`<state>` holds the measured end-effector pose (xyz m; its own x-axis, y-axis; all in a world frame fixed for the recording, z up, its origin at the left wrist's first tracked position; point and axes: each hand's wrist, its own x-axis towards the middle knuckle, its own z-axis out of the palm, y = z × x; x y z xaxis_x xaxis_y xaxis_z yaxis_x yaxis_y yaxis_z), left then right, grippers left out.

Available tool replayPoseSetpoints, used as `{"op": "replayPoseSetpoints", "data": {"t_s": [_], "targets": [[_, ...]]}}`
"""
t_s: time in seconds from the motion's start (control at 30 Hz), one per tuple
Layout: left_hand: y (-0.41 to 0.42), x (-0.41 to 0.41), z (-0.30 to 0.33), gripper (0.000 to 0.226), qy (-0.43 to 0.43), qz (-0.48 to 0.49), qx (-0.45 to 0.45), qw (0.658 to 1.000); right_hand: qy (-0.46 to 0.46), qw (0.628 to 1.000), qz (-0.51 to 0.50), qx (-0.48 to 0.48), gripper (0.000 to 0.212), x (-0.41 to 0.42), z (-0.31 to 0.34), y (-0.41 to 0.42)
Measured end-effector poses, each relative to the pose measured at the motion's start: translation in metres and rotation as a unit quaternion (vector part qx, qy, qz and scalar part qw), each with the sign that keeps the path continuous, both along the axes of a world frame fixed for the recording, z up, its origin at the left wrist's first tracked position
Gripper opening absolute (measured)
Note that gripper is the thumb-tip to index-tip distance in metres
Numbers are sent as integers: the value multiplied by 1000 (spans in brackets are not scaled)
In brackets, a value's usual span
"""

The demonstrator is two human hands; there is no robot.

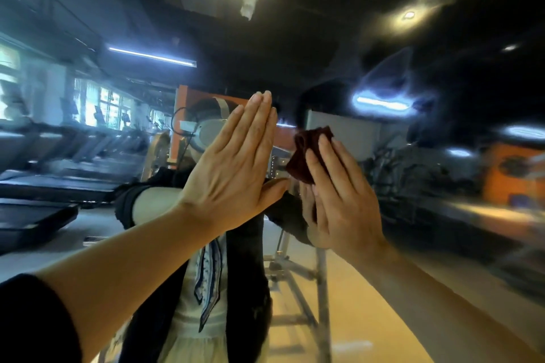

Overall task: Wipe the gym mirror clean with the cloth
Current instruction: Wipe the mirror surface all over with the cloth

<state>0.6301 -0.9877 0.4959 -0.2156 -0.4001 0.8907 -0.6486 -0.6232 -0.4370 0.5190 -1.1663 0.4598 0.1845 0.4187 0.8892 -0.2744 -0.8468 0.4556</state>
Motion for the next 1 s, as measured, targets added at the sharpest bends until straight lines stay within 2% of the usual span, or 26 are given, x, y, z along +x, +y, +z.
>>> {"op": "replayPoseSetpoints", "data": {"t_s": [0.2, 0.3, 0.4, 0.47, 0.6, 0.67, 0.8, 0.9, 0.93, 1.0], "targets": [[0, 0, 0, 90, -10, 12, 2, 1000, -49, 996, 41, 68, 46, 17, 46, 32], [1, 0, -1, 90, -6, 12, 4, 1000, -22, 998, 47, 28, 49, 14, 28, 18], [1, -2, -1, 96, 1, 13, 9, 1000, 32, 999, 6, -42, 61, -4, -8, -11], [1, -3, -2, 101, 4, 24, 10, 1000, 39, 997, -11, -72, 61, -12, -7, -22], [2, -5, 1, 103, 4, 36, 23, 999, -59, 996, 44, 51, 46, 7, 36, 8], [3, -5, 1, 103, 4, 34, 23, 999, -80, 991, 62, 89, 48, 18, 43, 24], [3, -8, 2, 103, 13, 41, 29, 999, -5, 999, 31, 44, 60, 8, 8, 5], [5, -13, 4, 104, 24, 47, 32, 998, 46, 999, -14, -3, 46, -19, -20, -30], [5, -14, 6, 103, 30, 46, 30, 998, 36, 999, -24, 8, 43, -30, -21, -42], [3, -21, 12, 94, 33, 40, 17, 998, -25, 994, -14, 105, 43, -45, -8, -61]]}}
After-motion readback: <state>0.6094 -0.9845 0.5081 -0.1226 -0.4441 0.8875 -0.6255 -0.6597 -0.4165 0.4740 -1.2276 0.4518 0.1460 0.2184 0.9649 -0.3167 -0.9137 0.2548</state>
